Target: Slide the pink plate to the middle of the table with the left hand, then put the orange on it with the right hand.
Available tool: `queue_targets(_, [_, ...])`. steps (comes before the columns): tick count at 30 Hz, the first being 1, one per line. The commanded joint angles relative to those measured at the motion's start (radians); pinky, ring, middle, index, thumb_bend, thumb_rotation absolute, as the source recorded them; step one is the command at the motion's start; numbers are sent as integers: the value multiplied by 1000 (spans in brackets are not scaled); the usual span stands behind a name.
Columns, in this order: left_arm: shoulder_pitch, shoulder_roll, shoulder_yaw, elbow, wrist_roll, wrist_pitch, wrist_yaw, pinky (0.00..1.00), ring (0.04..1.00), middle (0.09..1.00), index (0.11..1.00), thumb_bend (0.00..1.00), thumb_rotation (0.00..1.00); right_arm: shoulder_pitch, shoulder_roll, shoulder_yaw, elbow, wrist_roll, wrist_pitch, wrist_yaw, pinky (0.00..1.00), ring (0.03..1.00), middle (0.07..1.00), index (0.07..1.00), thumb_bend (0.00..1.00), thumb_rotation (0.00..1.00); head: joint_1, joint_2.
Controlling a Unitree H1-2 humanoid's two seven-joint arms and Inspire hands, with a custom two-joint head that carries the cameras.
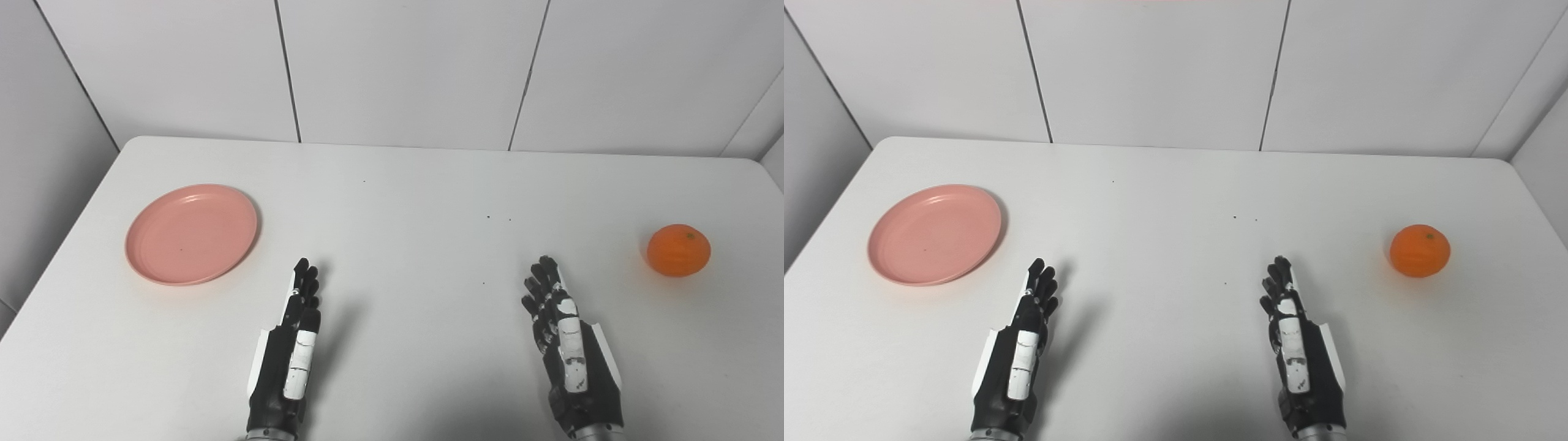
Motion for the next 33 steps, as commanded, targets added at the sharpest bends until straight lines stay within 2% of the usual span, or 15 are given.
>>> queue_targets(1, [250,109,8,-58,-7,-20,-22,1000,1000,1000,1000,923,1000,240,-14,21,-61,7,-96,4,1000,1000,1000,1000,912,1000,0,1])
queue_targets(8, [249,109,11,-57,-10,-17,-25,1000,1000,1000,1000,921,1000,239,-8,13,-54,10,-118,-2,1000,1000,1000,1000,912,1000,0,1])
queue_targets(33, [248,106,10,-67,-8,-5,-26,1000,1000,1000,1000,914,1000,242,-11,20,-59,1,-101,-6,1000,1000,1000,1000,917,997,1,4])
